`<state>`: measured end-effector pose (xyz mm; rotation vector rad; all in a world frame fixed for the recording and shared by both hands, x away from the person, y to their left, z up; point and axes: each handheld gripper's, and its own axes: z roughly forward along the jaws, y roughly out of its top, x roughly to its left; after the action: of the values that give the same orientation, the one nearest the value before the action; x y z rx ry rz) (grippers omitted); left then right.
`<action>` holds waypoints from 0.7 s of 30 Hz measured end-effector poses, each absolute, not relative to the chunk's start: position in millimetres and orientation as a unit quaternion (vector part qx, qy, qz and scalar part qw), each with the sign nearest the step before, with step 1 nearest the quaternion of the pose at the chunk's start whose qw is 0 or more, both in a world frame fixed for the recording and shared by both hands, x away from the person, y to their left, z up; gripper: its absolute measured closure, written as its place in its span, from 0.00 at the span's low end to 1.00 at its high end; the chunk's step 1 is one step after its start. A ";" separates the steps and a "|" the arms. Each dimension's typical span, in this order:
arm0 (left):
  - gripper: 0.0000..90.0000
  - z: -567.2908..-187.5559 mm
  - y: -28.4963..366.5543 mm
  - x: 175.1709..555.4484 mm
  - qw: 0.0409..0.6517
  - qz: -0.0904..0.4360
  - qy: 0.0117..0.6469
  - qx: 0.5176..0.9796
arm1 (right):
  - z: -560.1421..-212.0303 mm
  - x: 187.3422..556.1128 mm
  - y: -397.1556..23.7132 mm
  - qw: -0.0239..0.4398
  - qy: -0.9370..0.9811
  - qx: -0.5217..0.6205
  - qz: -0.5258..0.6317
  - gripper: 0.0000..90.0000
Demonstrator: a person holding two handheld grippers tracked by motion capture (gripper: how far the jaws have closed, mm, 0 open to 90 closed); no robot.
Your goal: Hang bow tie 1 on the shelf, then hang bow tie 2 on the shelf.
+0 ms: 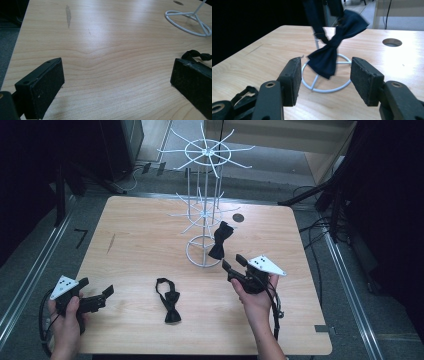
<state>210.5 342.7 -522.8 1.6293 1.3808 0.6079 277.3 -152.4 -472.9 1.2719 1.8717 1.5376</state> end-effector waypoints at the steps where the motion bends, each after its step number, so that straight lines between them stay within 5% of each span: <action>1: 0.00 -522.7 342.6 210.3 0.444 0.246 0.557 0.658 | -473.0 275.7 -151.9 0.201 0.670 0.454 0.552 0.48; 21: 0.00 -522.8 343.2 210.1 0.447 0.243 0.560 0.654 | -481.9 263.0 -119.5 0.183 0.703 0.422 0.543 0.49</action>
<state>210.1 343.2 -522.8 1.6196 1.3853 0.6026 263.0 -119.5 -481.9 1.1897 1.9826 1.5331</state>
